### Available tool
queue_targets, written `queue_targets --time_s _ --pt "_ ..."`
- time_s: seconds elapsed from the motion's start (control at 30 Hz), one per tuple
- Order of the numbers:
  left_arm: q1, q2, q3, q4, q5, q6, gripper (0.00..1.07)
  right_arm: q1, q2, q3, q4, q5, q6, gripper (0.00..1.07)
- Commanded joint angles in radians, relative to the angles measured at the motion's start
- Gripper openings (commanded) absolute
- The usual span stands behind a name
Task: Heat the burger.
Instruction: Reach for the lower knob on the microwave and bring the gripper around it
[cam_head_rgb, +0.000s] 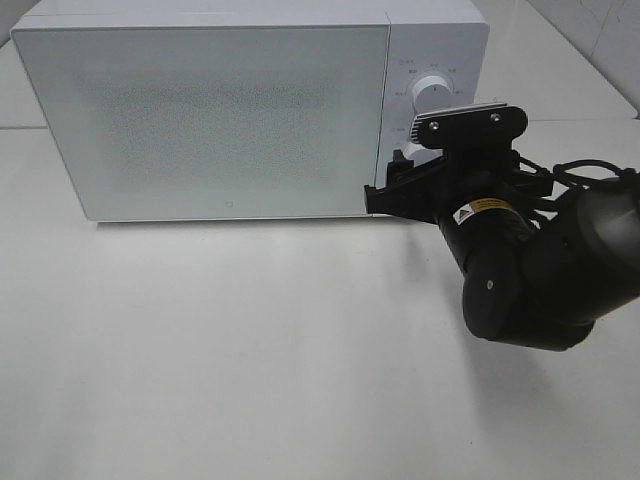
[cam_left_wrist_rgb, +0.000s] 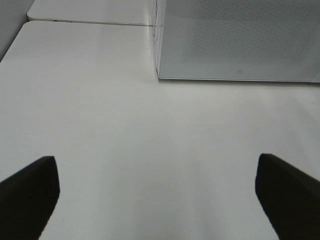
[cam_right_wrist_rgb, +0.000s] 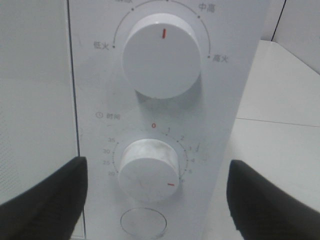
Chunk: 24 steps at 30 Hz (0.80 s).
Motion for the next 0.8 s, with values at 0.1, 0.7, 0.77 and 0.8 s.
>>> queue_targets --time_s 0.1,0.7,0.77,0.8 --pt "0.003 -0.015 0.002 -0.004 0.001 0.0 1.0 -0.008 0.038 -0.055 -0.01 -0.005 -0.011 0.76" --pt "0.003 -0.015 0.002 -0.004 0.001 0.0 1.0 -0.041 0.143 -0.18 0.055 0.002 -0.007 0.76" --pt "0.003 -0.015 0.002 -0.004 0.001 0.0 1.0 -0.041 0.143 -0.18 0.058 -0.012 -0.007 0.76" --pt "0.003 -0.015 0.002 -0.004 0.001 0.0 1.0 -0.041 0.143 -0.18 0.063 -0.017 -0.007 0.76"
